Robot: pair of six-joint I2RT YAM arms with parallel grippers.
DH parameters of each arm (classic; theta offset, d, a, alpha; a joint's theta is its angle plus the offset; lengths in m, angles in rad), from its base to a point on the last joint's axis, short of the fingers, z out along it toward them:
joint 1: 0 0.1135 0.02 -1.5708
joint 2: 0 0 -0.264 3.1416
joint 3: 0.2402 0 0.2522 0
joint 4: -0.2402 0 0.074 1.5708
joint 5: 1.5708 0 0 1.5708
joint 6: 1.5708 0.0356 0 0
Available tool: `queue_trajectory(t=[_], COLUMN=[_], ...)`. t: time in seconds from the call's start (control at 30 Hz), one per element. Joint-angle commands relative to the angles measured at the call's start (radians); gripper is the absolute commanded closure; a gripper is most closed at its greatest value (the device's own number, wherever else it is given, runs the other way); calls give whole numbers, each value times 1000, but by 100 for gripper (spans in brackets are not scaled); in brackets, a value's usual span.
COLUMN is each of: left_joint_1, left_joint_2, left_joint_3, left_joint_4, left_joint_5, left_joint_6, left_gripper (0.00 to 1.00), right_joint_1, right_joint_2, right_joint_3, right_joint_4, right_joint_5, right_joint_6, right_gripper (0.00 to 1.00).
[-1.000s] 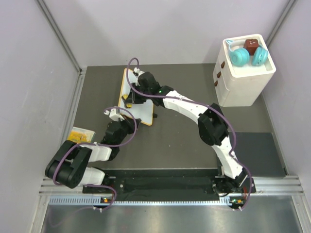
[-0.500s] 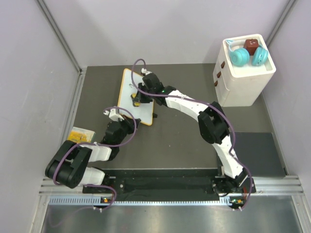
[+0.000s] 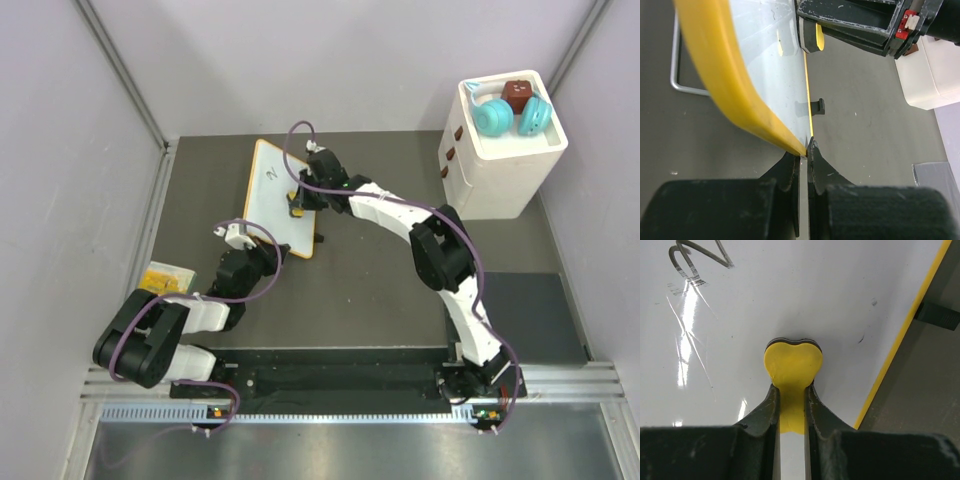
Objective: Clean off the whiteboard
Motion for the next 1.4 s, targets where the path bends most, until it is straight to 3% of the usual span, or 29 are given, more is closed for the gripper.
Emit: queue_trajectory(t=[0.0, 0.23, 0.63, 1.0, 1.37], left_joint_1=[-24, -24, -33, -46, -52], left_joint_2=[8, 6, 20, 29, 26], left_joint_3=[-24, -26, -18, -11, -11], left_joint_4=[-46, -39, -32, -30, -36], left_joint_5=[88, 99, 121, 124, 122], left_joint_6=[111, 115, 128, 137, 143], left_gripper=[100, 100, 100, 100, 100], right_joint_1=[45, -1, -31, 34, 20], right_joint_2=[76, 203, 305, 263, 289], right_joint_3=[93, 371, 487, 458, 426], right_joint_4=[38, 26, 108, 139, 387], right_joint_5=[-111, -207, -170, -121, -289], right_joint_6=[-8, 50, 146, 49, 166], right_gripper=[100, 100, 100, 100, 100])
